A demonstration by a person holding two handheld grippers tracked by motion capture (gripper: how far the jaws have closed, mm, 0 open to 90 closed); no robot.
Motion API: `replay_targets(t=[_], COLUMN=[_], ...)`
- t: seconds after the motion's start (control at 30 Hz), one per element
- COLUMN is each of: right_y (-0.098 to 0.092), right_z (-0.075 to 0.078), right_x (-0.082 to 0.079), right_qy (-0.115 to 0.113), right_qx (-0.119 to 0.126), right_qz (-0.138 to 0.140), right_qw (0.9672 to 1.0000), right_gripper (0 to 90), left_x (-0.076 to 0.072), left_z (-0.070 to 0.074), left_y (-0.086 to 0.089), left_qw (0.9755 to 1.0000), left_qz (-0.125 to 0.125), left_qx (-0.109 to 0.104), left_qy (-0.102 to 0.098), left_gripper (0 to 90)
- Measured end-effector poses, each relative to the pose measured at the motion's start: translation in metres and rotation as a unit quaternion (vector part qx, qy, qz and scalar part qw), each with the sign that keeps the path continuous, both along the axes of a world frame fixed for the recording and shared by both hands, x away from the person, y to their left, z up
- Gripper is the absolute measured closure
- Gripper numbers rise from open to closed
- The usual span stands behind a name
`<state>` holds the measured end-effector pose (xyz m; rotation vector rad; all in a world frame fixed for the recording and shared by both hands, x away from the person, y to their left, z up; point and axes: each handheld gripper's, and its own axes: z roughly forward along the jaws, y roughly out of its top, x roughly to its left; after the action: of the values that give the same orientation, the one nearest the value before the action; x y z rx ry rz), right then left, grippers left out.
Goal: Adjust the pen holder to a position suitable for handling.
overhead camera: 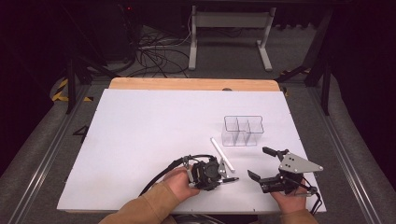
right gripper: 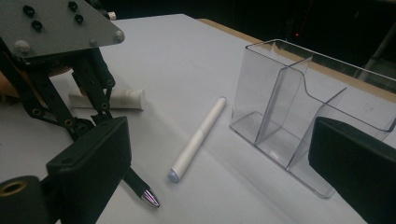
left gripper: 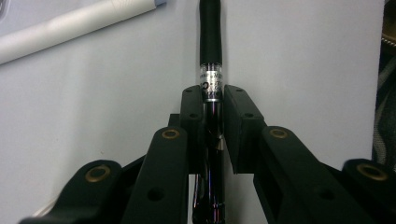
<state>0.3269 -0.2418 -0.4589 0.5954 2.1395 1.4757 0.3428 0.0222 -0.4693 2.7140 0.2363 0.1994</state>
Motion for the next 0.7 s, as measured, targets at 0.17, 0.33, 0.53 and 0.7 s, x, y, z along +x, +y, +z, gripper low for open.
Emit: replay_targets(t=[0.17, 0.33, 0.53, 0.7], right_y=[0.000, 0.000, -0.001, 0.000], right_z=[0.000, 0.000, 0.000, 0.001], right_x=[0.000, 0.000, -0.001, -0.001], right_qy=[0.000, -0.002, -0.002, -0.003], right_qx=[0.000, 0.000, 0.003, 0.004], right_qz=[0.000, 0.000, -0.001, -0.001], right_qw=[1.0000, 1.0000, 1.0000, 1.0000], right_gripper=[6.2, 6.2, 6.2, 6.2], left_x=[-0.001, -0.002, -0.005, -0.008], left_z=[0.001, 0.005, 0.019, 0.027], left_y=[0.000, 0.002, 0.011, 0.016], left_qw=[1.0000, 0.9999, 0.9992, 0.9982], left_qz=[-0.003, -0.004, 0.000, 0.001], left_qx=[0.004, 0.001, -0.037, -0.057], left_qy=[-0.004, -0.015, -0.016, -0.019], left_gripper=[79.5, 79.6, 79.6, 79.6])
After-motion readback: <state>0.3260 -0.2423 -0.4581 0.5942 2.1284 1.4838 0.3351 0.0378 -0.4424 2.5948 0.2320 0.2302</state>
